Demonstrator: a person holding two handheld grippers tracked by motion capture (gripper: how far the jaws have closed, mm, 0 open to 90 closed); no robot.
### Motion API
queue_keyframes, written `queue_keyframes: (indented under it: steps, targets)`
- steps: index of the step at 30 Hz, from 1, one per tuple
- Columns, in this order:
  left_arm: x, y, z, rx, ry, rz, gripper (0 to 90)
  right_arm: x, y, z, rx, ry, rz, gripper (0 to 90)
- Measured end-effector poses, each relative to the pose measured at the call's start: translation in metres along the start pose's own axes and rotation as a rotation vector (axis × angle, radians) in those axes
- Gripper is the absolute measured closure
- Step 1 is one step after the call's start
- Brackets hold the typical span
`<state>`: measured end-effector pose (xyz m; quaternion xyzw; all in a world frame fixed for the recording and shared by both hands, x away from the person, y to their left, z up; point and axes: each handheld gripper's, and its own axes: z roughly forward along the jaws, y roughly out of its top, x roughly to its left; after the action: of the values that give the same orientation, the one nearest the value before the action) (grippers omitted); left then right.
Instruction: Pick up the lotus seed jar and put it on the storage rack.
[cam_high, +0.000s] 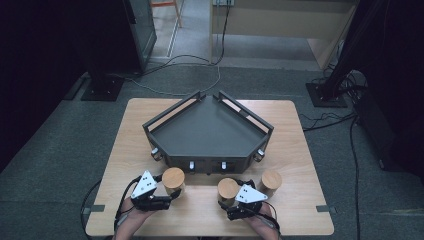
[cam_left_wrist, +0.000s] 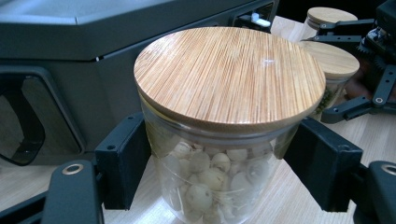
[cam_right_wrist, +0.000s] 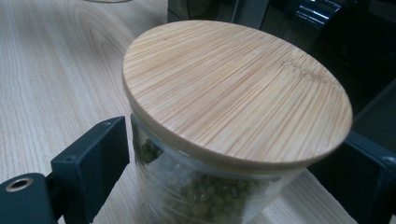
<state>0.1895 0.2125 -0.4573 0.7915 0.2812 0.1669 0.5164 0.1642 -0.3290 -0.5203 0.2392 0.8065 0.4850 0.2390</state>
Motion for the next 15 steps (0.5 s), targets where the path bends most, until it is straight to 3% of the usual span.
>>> queue_keyframes:
  steps: [15]
  targets:
    - [-0.0006,0.0088,-0.0037,-0.005,-0.007,-0.014,25.0,0.0008,0.0004,0.0002,0.002,0.000,-0.011,7.7]
